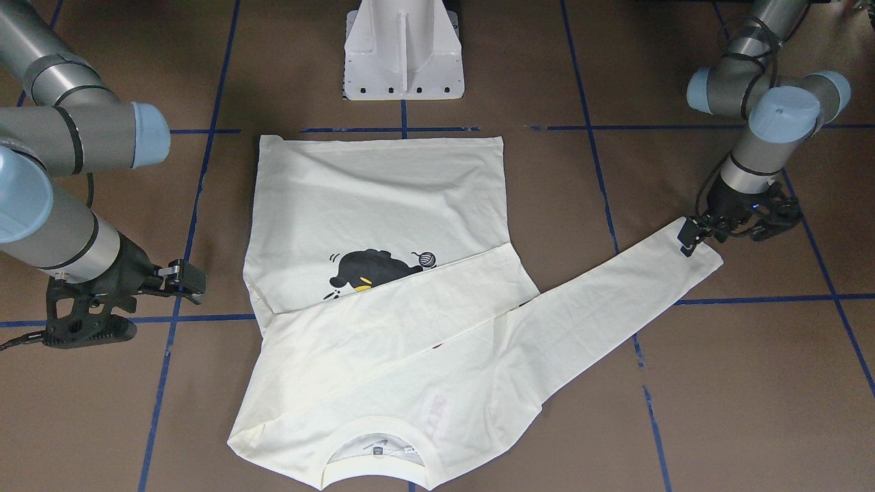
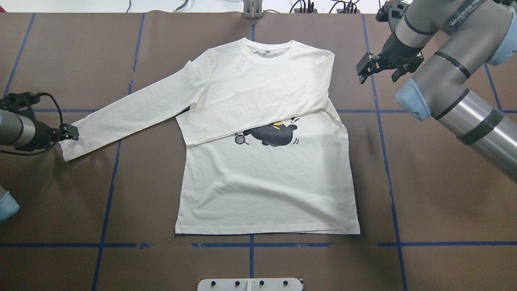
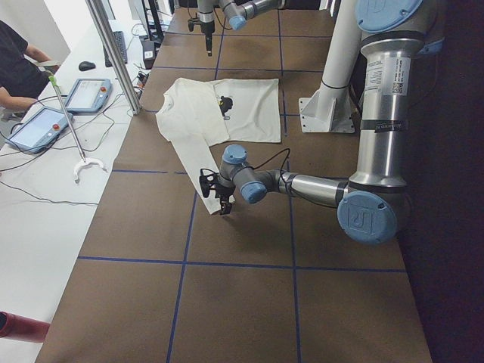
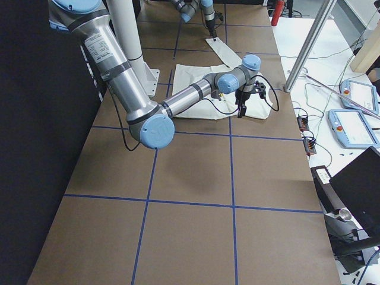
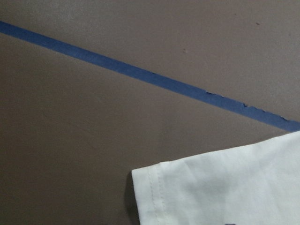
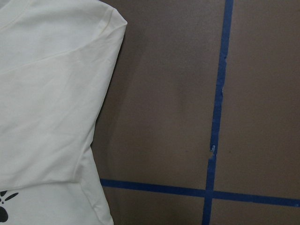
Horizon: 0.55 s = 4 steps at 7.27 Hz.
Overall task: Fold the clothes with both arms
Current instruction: 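Grasp the other sleeve cuff with the left gripper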
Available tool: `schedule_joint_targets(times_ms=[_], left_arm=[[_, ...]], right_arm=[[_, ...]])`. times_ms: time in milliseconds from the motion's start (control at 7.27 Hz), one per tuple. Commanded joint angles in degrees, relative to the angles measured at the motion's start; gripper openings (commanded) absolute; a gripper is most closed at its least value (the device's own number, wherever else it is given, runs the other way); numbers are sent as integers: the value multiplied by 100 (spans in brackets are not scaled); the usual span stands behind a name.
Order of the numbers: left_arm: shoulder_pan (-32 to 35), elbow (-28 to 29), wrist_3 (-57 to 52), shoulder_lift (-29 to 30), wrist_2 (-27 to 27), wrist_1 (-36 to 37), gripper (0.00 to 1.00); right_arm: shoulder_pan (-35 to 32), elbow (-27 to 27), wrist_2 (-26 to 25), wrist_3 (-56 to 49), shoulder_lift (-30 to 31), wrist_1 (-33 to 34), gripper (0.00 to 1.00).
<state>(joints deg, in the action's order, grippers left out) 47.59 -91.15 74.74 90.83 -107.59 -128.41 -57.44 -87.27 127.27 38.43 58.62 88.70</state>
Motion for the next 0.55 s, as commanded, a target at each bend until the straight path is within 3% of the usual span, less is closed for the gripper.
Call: schedule_joint_targets(times_ms=[0, 275, 413], left_arm=[[-13, -17, 32, -4, 1, 0, 71], [-13, -8, 49, -4, -7, 0, 56], [-13, -17, 58, -4, -7, 0, 54]], right_arm=[[14, 0, 0, 16, 0, -1, 100], [14, 0, 0, 16, 0, 7, 100], [14, 0, 0, 16, -8, 7, 100]])
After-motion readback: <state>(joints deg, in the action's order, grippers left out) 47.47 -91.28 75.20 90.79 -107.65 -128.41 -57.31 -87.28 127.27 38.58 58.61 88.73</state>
